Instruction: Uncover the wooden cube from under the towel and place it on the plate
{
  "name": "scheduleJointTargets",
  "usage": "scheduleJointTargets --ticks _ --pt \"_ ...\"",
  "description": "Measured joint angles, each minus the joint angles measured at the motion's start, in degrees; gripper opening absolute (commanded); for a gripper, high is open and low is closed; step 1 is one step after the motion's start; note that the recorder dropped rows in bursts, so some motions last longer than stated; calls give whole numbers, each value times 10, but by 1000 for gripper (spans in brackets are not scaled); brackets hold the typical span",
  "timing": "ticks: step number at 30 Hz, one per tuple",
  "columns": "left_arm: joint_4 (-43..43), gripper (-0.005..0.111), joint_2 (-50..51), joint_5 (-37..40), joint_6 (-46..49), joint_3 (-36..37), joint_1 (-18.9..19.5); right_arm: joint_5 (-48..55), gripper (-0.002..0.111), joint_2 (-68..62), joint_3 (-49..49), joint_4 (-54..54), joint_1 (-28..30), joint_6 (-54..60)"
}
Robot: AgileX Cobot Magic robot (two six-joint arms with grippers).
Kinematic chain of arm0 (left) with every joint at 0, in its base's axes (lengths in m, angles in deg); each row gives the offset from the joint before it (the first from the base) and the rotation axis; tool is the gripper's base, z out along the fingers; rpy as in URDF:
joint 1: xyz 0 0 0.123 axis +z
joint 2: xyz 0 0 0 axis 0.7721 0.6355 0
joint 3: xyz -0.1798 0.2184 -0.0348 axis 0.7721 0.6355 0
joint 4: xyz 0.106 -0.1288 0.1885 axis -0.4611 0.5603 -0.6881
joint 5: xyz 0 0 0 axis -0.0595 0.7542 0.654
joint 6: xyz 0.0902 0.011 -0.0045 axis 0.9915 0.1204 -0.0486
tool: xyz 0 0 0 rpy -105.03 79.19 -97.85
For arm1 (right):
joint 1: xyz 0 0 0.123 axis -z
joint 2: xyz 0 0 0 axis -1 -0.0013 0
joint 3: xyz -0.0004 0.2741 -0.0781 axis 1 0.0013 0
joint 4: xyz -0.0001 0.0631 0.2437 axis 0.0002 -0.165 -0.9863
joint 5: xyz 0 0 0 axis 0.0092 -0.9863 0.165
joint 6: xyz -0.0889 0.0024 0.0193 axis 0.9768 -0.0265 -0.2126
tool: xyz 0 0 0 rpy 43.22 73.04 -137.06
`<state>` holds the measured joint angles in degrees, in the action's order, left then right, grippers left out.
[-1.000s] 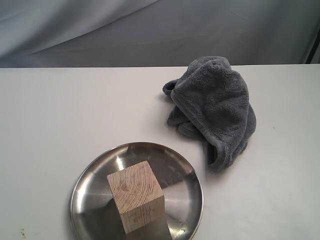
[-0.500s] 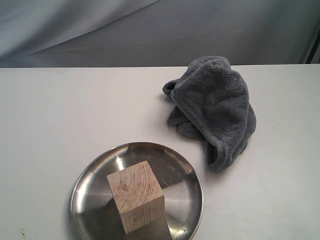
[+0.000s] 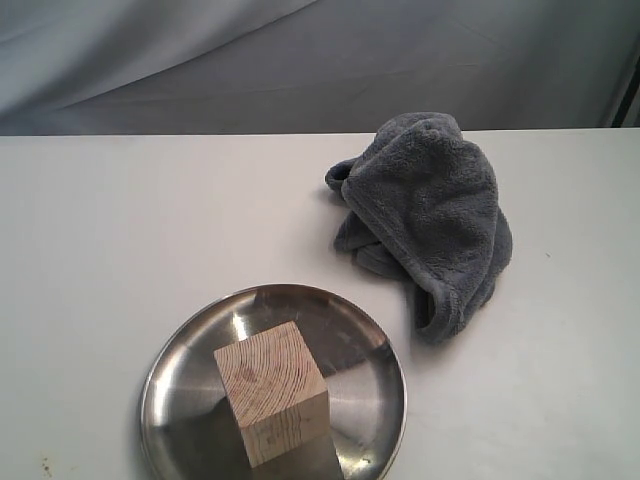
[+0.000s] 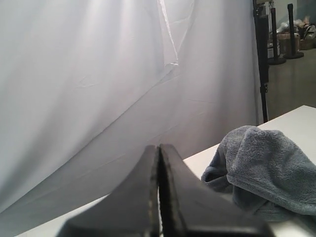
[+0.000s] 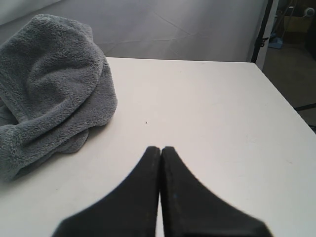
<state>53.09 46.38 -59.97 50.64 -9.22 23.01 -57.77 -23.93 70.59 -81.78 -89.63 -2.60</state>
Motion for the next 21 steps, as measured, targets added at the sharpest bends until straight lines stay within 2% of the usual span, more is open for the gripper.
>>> scheduleJointTargets --ticks 6,12,17,21 --pt "8 0 0 10 3 0 0 0 0 0 0 0 0 0" --pt "10 0 0 75 -30 0 1 0 0 0 0 0 0 0" --pt "10 0 -34 90 -58 39 31 0 0 0 0 0 0 0" --pt "12 0 -99 30 -61 114 69 0 0 0 0 0 0 0"
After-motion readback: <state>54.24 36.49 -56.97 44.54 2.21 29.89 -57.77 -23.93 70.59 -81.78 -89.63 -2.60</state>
